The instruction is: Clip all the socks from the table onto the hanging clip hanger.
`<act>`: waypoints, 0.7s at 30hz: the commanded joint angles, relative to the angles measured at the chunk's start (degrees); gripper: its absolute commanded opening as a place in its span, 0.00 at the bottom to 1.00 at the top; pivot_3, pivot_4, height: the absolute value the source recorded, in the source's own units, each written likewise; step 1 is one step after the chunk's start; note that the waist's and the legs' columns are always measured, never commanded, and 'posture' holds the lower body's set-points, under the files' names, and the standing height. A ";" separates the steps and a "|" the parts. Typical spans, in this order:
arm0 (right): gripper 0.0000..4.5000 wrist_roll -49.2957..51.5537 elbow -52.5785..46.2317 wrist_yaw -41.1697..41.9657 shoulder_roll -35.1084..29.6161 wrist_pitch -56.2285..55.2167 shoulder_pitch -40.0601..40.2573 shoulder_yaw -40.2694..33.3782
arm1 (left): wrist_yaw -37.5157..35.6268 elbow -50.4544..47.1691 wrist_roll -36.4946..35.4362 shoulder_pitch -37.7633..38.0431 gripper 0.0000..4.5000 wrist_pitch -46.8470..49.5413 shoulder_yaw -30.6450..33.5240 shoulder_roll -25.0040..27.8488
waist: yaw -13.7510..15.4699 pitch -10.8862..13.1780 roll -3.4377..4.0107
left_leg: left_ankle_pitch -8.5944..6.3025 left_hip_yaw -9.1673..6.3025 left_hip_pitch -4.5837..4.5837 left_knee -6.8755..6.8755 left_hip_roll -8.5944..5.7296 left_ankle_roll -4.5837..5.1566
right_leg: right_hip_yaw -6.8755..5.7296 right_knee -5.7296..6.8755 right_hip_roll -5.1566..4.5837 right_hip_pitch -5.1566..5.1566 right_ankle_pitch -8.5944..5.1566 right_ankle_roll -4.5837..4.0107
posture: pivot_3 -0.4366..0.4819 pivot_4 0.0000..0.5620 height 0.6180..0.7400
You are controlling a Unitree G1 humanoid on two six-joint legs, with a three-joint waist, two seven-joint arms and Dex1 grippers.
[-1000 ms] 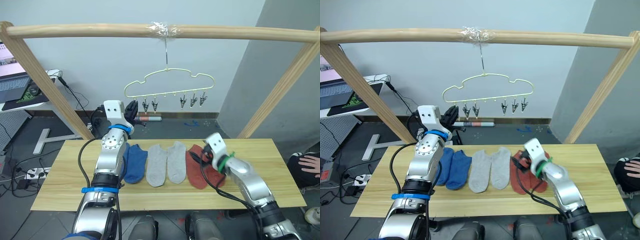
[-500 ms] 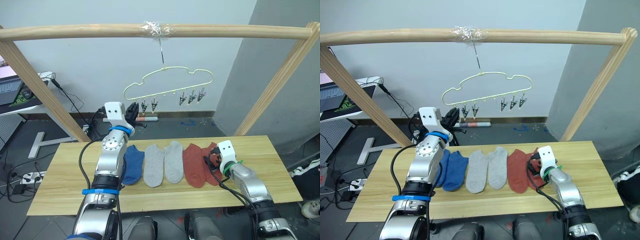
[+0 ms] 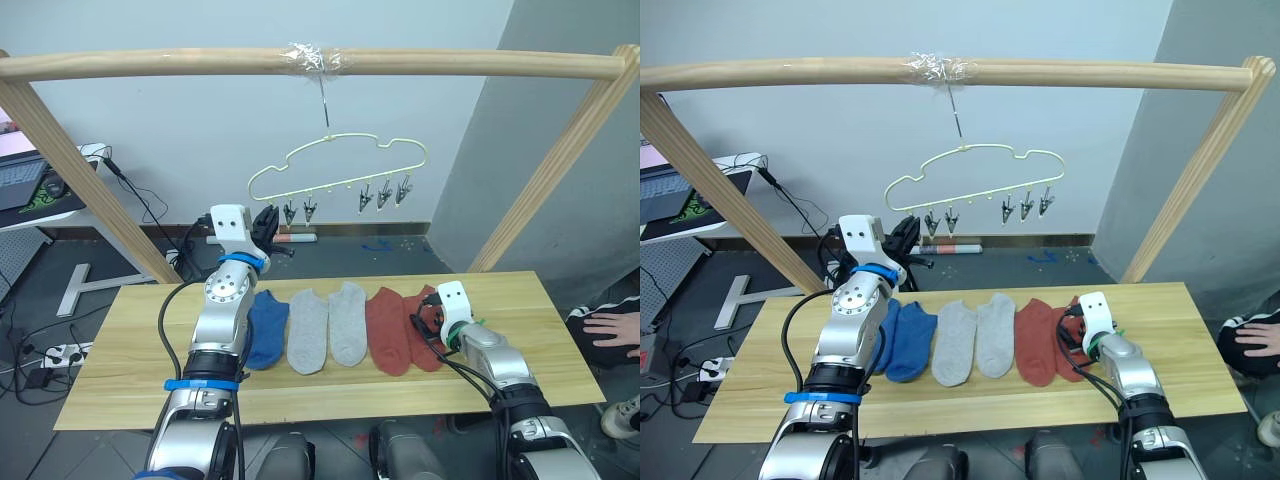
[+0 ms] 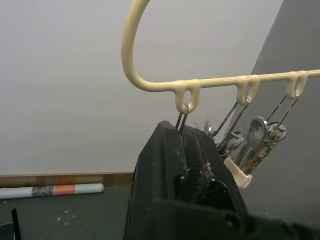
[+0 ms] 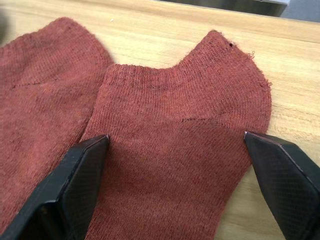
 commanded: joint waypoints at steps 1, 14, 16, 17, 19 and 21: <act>0.80 -1.23 0.66 1.30 -0.47 0.44 0.74 1.44 | 0.10 -2.31 0.04 -0.06 0.00 -0.15 0.05 0.09 | 0.00 0.00 0.00 | 0.00 0.00 0.01 0.00 0.00 0.00 | 0.00 0.00 0.00 0.00 0.00 0.00 | 0.48 0.30 1.00; 0.01 -0.20 -1.14 1.80 -1.05 -0.39 1.84 -0.04 | 0.25 -2.40 0.04 0.12 0.00 0.22 0.11 0.11 | 0.02 0.00 -0.01 | 0.00 -0.02 0.02 0.05 -0.02 0.00 | 0.00 0.00 0.00 0.06 0.01 0.02 | 0.48 0.31 1.00; 0.01 -1.02 -2.94 3.03 -2.08 -1.79 2.53 1.08 | 0.18 -2.54 -0.11 0.19 0.00 0.36 0.18 0.10 | 0.02 0.00 0.00 | 0.00 -0.01 0.02 0.05 -0.02 0.00 | -0.01 -0.01 0.00 0.06 0.01 0.02 | 0.48 0.31 1.00; 0.01 -2.11 -4.65 4.34 -3.17 -3.75 2.99 2.51 | 0.10 -2.54 -0.33 0.17 0.00 0.64 0.33 0.14 | 0.02 0.00 0.00 | 0.00 -0.01 0.01 0.05 -0.03 0.00 | -0.01 -0.02 0.00 0.06 0.01 0.02 | 0.48 0.31 1.00; 0.01 -4.13 -8.77 7.59 -5.59 -7.86 3.81 5.71 | 0.33 -2.59 -1.82 -0.04 0.00 2.04 1.48 -0.24 | 0.01 0.04 0.01 | -0.01 -0.02 -0.01 0.05 -0.04 0.00 | -0.01 -0.05 0.00 0.06 0.00 0.03 | 0.48 0.31 1.00; 0.01 -4.28 -13.82 11.66 -7.46 -10.63 4.66 7.94 | -0.27 -3.25 -3.61 0.05 0.00 3.78 2.29 -0.50 | -0.21 0.17 0.00 | -0.01 0.03 0.00 0.05 -0.06 0.00 | 0.01 -0.05 0.00 0.05 0.00 0.04 | 0.48 0.32 1.00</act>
